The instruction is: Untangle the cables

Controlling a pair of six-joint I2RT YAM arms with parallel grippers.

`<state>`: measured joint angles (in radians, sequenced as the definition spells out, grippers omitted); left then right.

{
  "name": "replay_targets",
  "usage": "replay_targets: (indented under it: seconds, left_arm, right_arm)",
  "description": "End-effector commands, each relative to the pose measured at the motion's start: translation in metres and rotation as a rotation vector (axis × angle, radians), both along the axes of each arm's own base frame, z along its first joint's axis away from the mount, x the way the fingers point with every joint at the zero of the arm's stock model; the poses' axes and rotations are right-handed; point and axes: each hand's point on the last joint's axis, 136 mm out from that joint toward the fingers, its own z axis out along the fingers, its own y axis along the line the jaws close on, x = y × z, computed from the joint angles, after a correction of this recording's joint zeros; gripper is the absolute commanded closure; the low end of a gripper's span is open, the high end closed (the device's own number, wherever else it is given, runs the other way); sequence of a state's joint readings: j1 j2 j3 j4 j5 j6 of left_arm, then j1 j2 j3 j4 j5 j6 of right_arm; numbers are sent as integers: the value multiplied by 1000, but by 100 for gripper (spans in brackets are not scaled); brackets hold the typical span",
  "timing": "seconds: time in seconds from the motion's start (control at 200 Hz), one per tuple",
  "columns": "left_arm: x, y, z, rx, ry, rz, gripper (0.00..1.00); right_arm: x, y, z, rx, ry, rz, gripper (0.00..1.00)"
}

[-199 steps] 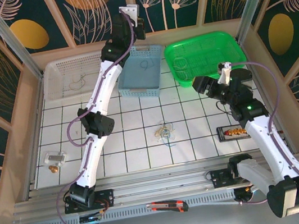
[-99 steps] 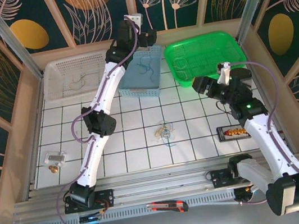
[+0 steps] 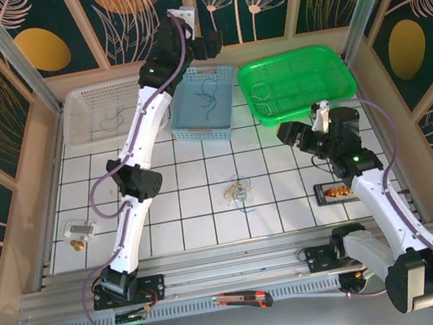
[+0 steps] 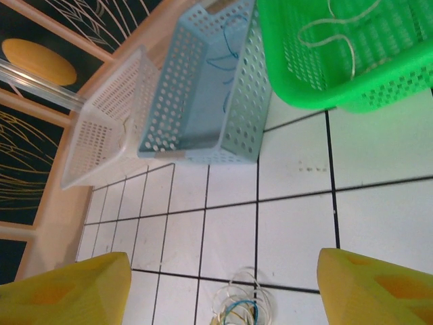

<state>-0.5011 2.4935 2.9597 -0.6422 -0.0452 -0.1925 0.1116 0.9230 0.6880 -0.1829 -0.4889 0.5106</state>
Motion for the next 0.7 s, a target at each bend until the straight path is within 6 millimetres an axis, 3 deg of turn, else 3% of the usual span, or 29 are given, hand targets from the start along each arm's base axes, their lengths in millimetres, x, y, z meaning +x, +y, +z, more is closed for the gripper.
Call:
replay_targets:
  seconds: [0.0, 0.22, 0.465, 0.636, 0.646, 0.696]
  left_arm:
    - [-30, 16, 34, -5, 22, -2, 1]
    - [-65, 29, 27, 42, 134, -28, 1]
    - [-99, 39, 13, 78, 236, -66, 1]
    - [-133, 59, 18, -3, 154, -52, 1]
    - [-132, 59, 11, -4, 159, -49, 1]
    - [-150, 69, 17, -38, 124, -46, 1]
  right_arm:
    - [-4, 9, -5, 30, -3, 29, 27]
    - [-10, 32, -29, 7, 35, 74, 28]
    - [-17, 62, -69, -32, 115, 136, 31]
    - [-22, 74, -96, -41, 173, 157, 32]
    - [-22, 75, -97, -42, 174, 158, 33]
    - [-23, 79, -101, -47, 183, 165, 33]
